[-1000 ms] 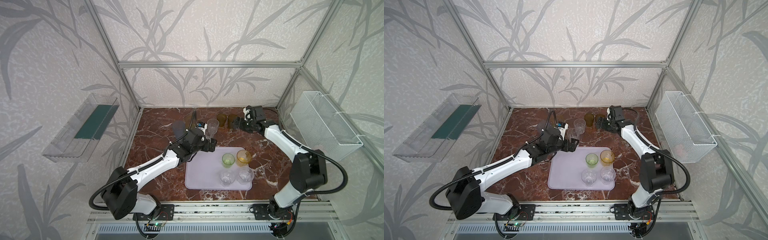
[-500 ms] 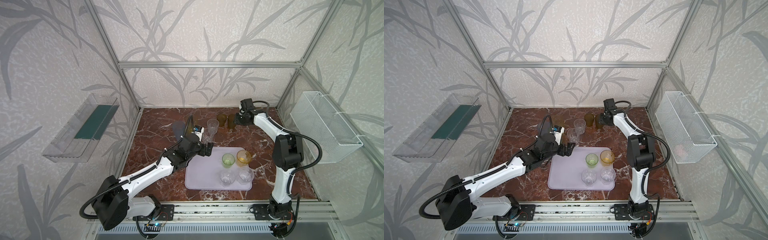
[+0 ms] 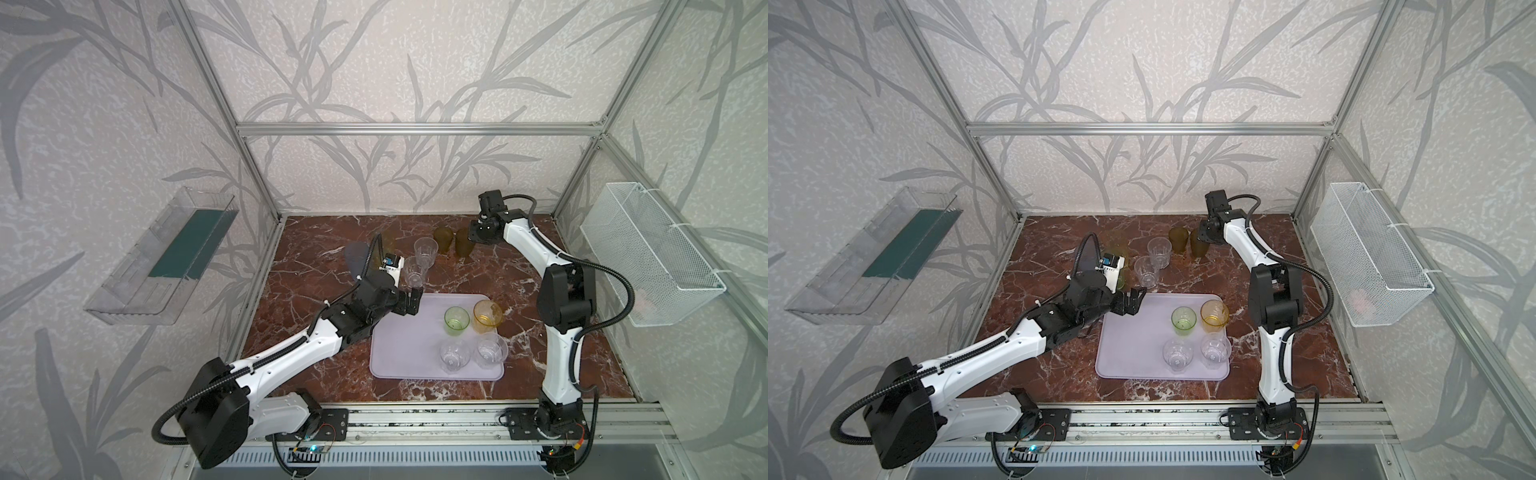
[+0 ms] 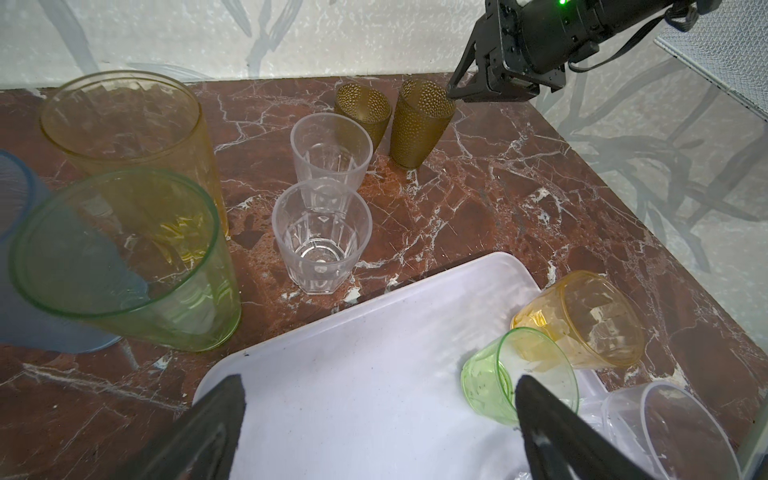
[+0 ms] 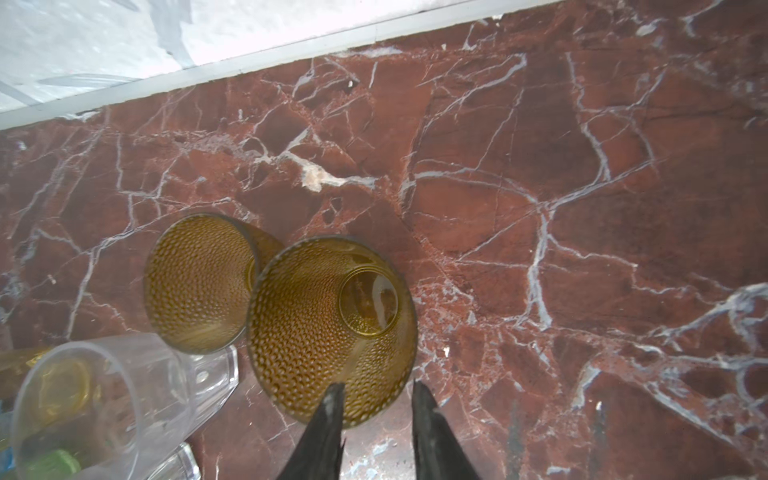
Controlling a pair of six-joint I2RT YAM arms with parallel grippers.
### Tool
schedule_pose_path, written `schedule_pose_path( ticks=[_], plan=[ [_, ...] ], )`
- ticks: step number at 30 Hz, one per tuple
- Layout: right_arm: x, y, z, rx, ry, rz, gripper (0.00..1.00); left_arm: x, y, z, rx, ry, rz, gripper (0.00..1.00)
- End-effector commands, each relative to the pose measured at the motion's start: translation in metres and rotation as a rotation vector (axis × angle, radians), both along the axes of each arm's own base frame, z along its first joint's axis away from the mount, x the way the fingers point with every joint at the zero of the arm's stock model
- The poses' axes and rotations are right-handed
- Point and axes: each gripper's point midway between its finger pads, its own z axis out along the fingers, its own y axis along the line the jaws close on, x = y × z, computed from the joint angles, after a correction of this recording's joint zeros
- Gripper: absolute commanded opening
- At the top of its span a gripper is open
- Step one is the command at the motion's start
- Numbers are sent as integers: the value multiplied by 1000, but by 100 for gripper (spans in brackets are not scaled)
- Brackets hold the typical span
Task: Place the glasses into the tray
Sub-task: Pick up the glass from the top-center of the table.
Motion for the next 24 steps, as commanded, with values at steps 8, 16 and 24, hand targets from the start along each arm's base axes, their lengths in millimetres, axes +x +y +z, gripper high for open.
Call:
schedule_pose_path(
  ticks=[8, 16, 24],
  plan=[
    [4, -9, -20, -58, 76, -17, 30, -1, 4, -5, 10, -9, 11, 99],
    [3, -9, -31, -66, 112, -14, 23, -1, 4, -5, 9, -10, 12, 99],
    [1, -10, -28, -67, 115, -13, 11, -1, 2, -6, 5, -6, 4, 99]
  ],
)
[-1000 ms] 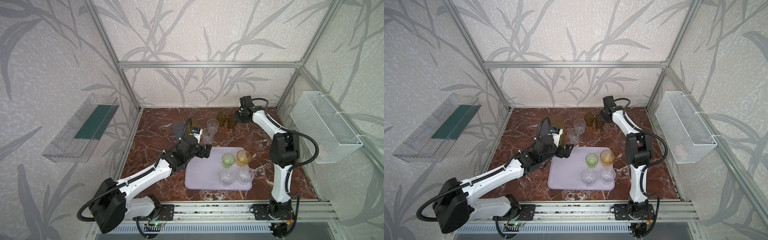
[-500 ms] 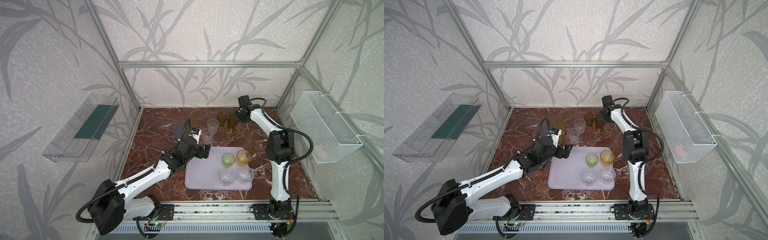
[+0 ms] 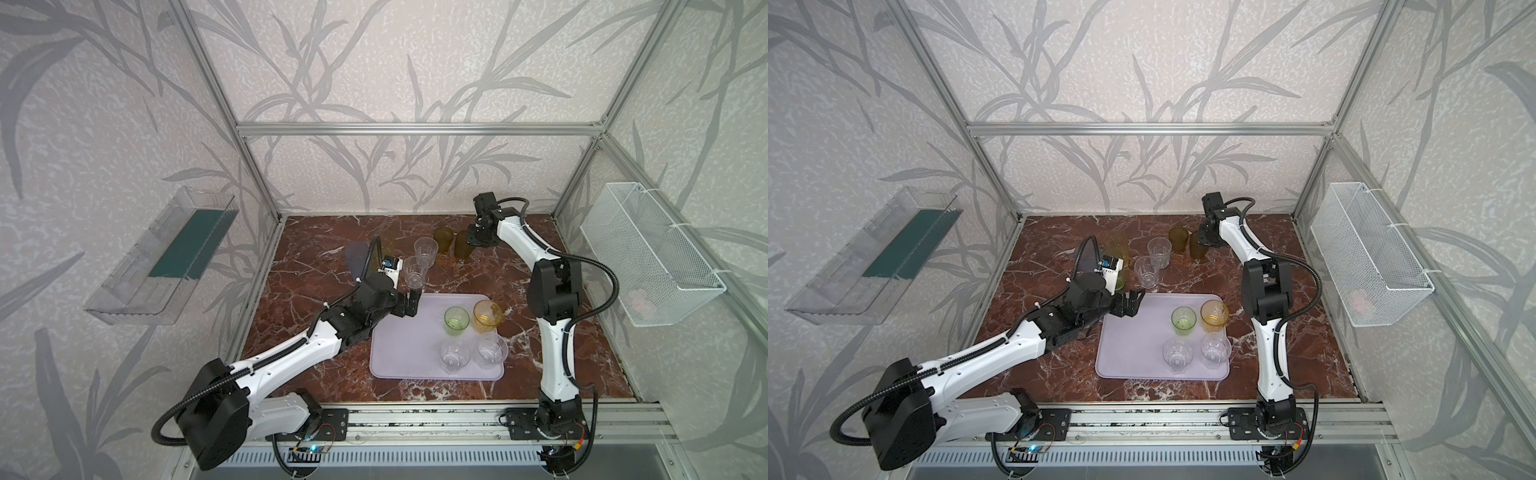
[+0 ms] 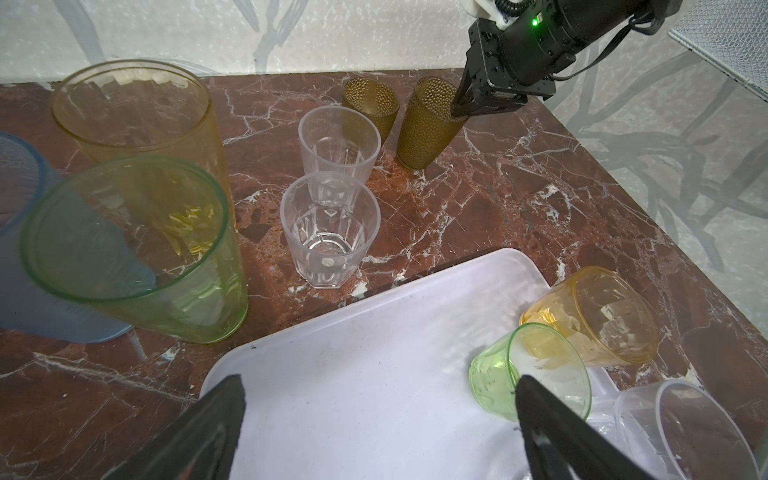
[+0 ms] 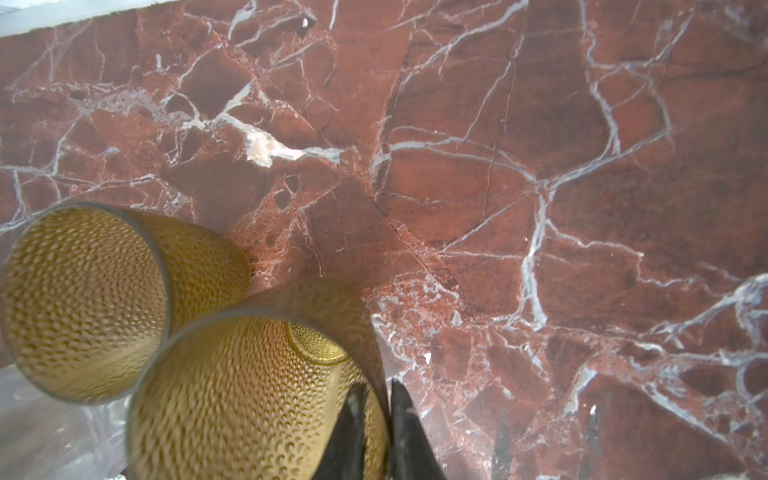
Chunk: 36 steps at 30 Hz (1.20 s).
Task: Place the glasses into the tray
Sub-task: Pick up the glass from the top-center of the table.
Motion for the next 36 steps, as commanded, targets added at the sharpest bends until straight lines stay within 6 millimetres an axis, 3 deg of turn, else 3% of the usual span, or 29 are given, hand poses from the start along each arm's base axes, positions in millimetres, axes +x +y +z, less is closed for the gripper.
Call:
schedule_pose_path(
  ticks=[1, 6, 15, 26, 36],
  plan=[
    [-1, -4, 6, -11, 6, -4, 10, 0, -1, 0, -1, -7, -4, 99],
    [-8, -7, 15, -19, 7, -17, 0, -1, -2, 1, -12, -6, -6, 99],
    [-42, -4, 60, 66, -76, -12, 0, -4, 0, 1, -22, -4, -8, 99],
    [-127, -5, 93, 193, -184, 20, 0, -6, 1, -3, -49, 12, 5, 99],
    [-198, -13, 95, 235, -229, 44, 0, -9, 16, -13, -7, 39, 60, 99]
  ],
)
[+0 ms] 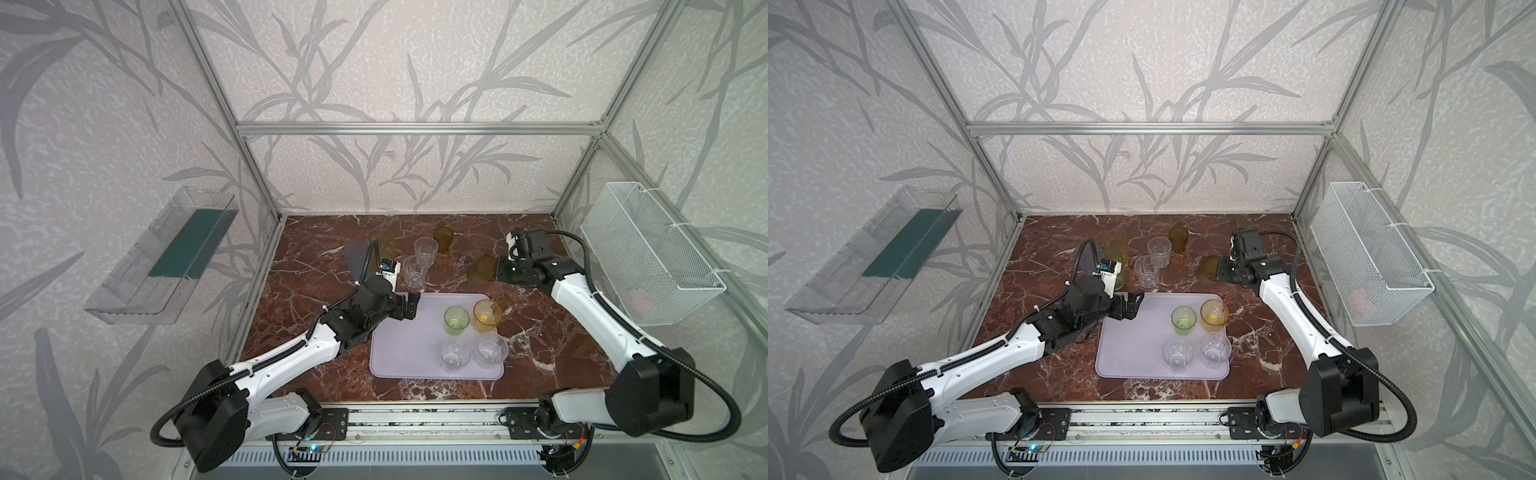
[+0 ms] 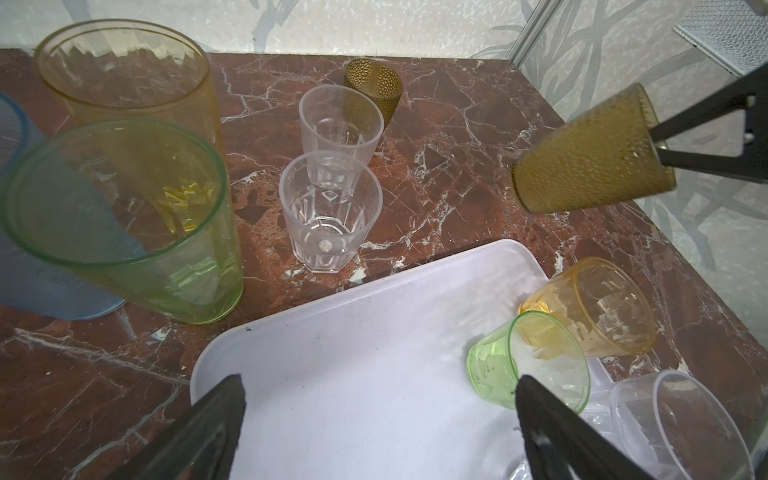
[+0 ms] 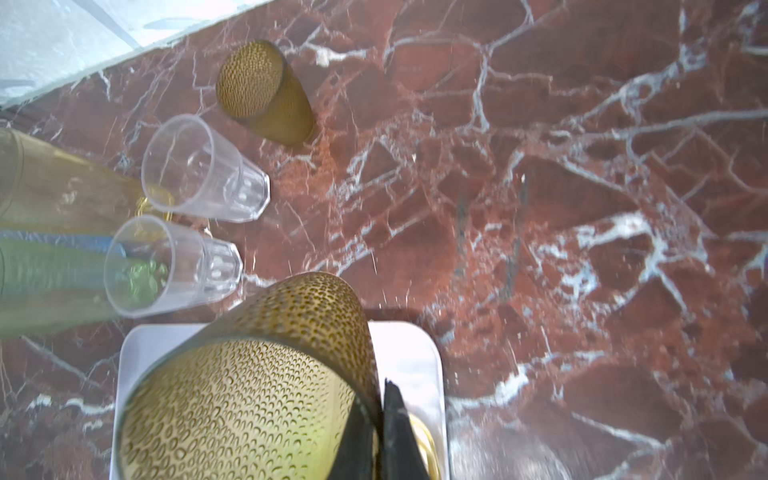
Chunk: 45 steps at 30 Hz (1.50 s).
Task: Place the glasses into the tray
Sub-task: Pick up the glass from the top-center of the table, then place the glass on the tray.
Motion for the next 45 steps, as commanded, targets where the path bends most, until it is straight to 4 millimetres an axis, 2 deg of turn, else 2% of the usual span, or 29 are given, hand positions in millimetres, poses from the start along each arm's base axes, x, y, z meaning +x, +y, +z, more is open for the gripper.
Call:
schedule_pose_path(
  ticks=[1, 10, 15, 21, 30, 37, 45],
  plan=[
    [-12, 7, 15, 50, -69, 19, 0, -2, 12, 0, 19, -3, 42, 99],
    [-45, 14, 23, 48, -96, 79, 0, -9, 12, 5, -11, 33, 41, 99],
    [-63, 32, 34, 2, -100, 177, 0, -21, 13, 7, -80, 78, 36, 99],
    [-79, 58, 40, -31, -93, 278, 0, -34, 31, 4, -74, 108, 80, 99],
    [-83, 104, 52, -120, -103, 418, 0, -48, 46, 6, -72, 112, 93, 99],
    [-84, 128, 45, -218, -69, 485, 0, -55, 41, 6, -110, 159, 31, 99],
    [-86, 154, 29, -261, -18, 534, 0, -51, 41, -12, -167, 239, 1, 99]
  ],
)
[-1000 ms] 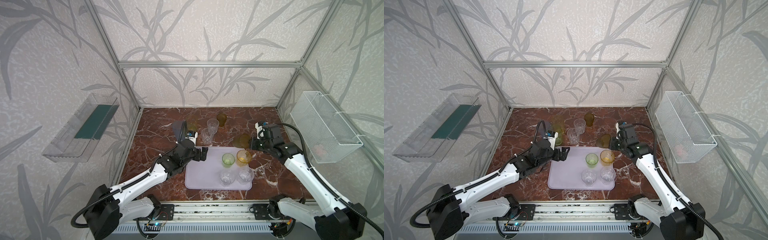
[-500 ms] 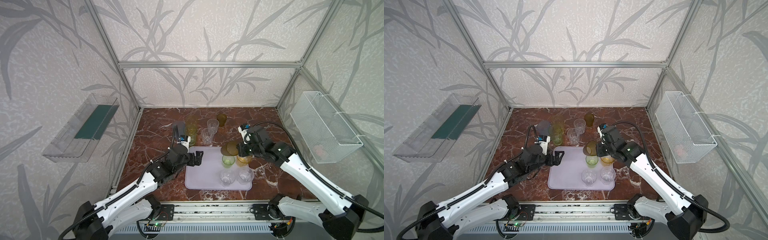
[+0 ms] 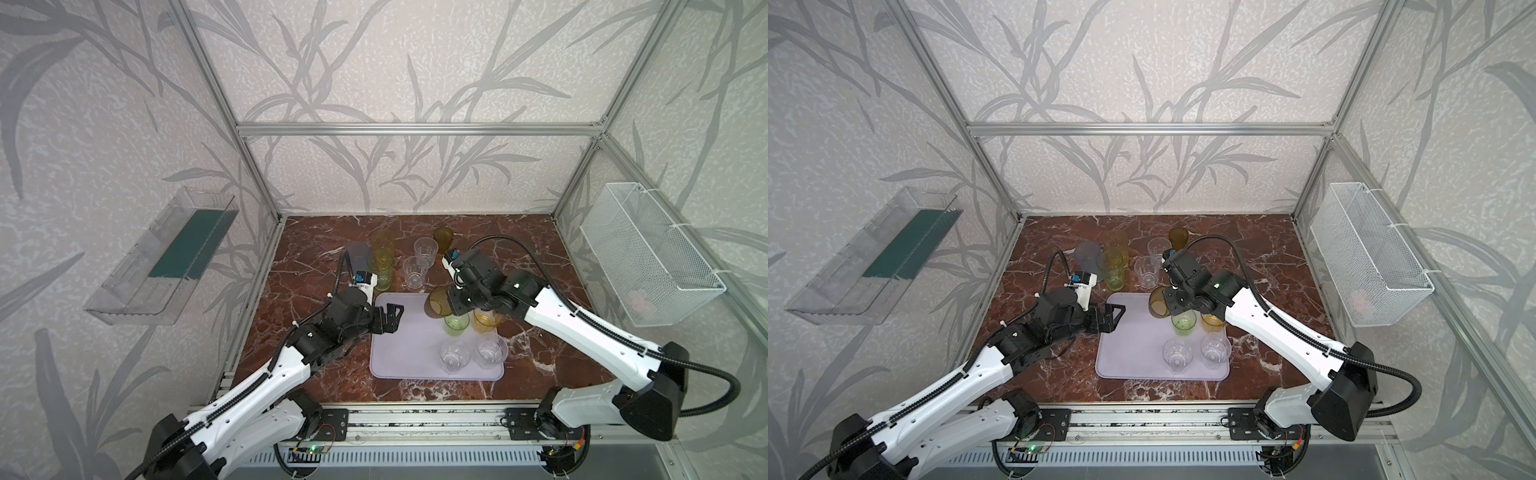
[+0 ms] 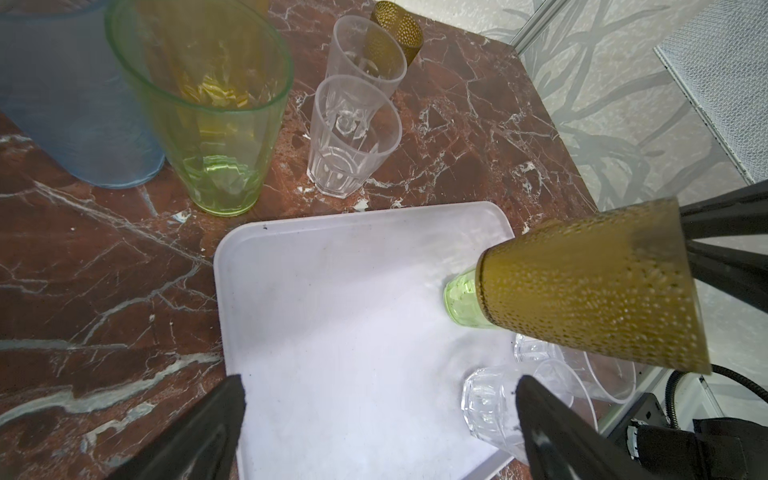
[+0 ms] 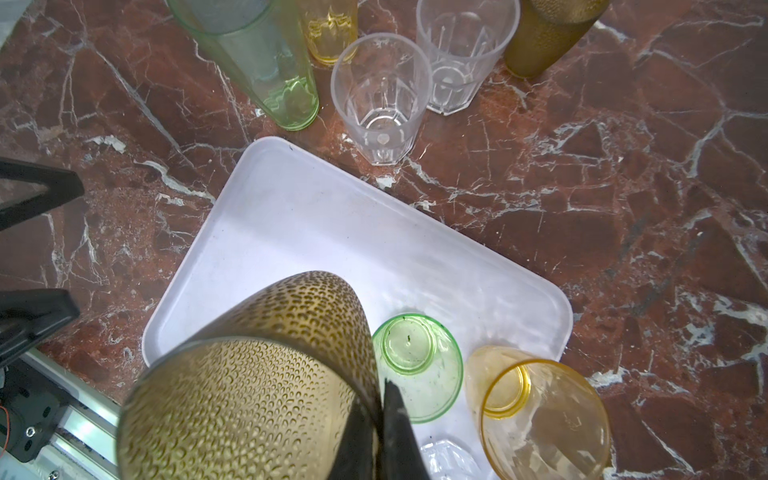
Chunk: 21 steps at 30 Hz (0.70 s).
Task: Place the glasses into the tray
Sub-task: Place the glass on the tray.
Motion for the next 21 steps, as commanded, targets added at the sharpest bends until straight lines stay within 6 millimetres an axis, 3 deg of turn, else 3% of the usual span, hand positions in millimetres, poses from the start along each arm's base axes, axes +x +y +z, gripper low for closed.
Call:
schedule_pose_path(
  ticks=[1, 10, 21],
  plan=[
    [-2, 5, 3, -29, -8, 6, 0, -5, -1, -12, -34, 48, -28, 99],
    [-11, 17, -19, -84, 47, 29, 0, 0, 12, -24, -37, 56, 30, 99],
    [-17, 23, -47, -107, 96, 7, 0, 4, 19, -26, -32, 39, 76, 99]
  ],
)
